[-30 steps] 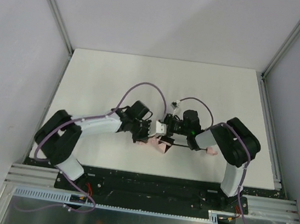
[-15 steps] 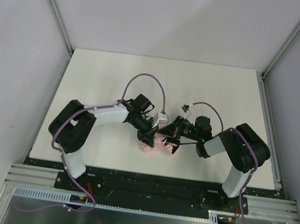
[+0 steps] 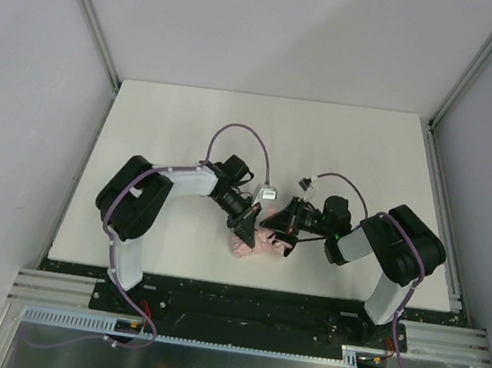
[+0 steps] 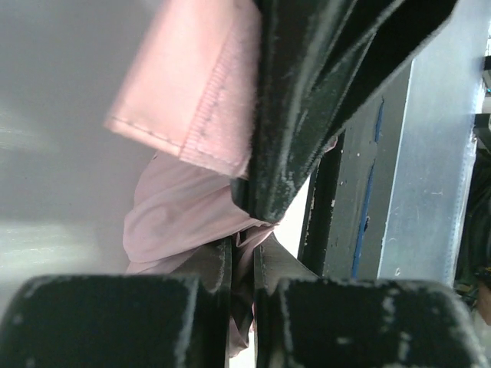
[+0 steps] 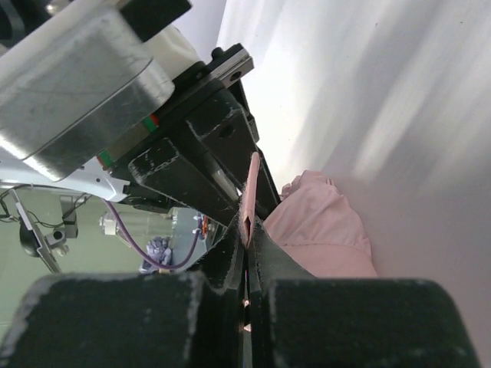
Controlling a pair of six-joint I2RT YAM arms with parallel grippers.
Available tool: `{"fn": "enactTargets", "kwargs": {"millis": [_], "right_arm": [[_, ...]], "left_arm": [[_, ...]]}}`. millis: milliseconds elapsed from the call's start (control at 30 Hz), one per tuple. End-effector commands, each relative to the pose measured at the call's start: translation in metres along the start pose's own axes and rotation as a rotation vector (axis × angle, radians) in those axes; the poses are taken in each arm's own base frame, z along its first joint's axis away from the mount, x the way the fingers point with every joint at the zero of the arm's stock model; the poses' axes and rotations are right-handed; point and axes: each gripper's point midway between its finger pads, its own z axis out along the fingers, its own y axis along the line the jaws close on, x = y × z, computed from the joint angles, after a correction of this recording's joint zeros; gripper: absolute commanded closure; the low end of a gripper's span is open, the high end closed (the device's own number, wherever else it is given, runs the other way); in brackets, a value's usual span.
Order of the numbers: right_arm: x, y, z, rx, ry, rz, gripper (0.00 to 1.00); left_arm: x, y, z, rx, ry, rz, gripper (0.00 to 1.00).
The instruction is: Put away the umbrella
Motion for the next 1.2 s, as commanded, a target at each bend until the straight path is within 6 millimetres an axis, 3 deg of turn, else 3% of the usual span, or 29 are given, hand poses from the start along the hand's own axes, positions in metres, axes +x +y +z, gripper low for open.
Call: {"fn": "enactTargets", "kwargs": {"millis": [0, 167, 467, 633, 733, 900, 1033, 1167], "right_arm": [[0.001, 0.074, -0.008, -0.242, 0.059, -0.115, 1.0], [-0.001, 0.094, -0.01, -0.27, 0.049, -0.117, 1.0], [0.008, 0.085, -0.014, -0.225, 0.097, -0.161, 1.0], [0.04, 0.056, 0.0, -0.044, 0.249, -0.294, 1.0], [0.054, 0.029, -0.004, 0.092, 0.304, -0.333, 1.0], [0.079, -0.011, -0.013, 0.206, 0.335, -0.267, 1.0], [0.098, -0.03, -0.015, 0.222, 0.318, -0.188, 1.0], [0.104, -0.051, -0.018, 0.243, 0.254, -0.1, 1.0]], "left_arm": [[0.031, 0.056, -0.003, -0.214, 0.099, -0.124, 1.0], [0.039, 0.067, -0.003, -0.246, 0.13, -0.172, 1.0], [0.042, 0.074, -0.008, -0.253, 0.119, -0.22, 1.0], [0.043, 0.079, -0.011, -0.253, 0.108, -0.253, 1.0], [0.043, 0.082, -0.014, -0.26, 0.102, -0.264, 1.0], [0.044, 0.089, -0.018, -0.293, 0.106, -0.285, 1.0], [0.044, 0.1, -0.033, -0.358, 0.083, -0.338, 1.0], [0.038, 0.107, -0.05, -0.411, 0.039, -0.382, 1.0]]}}
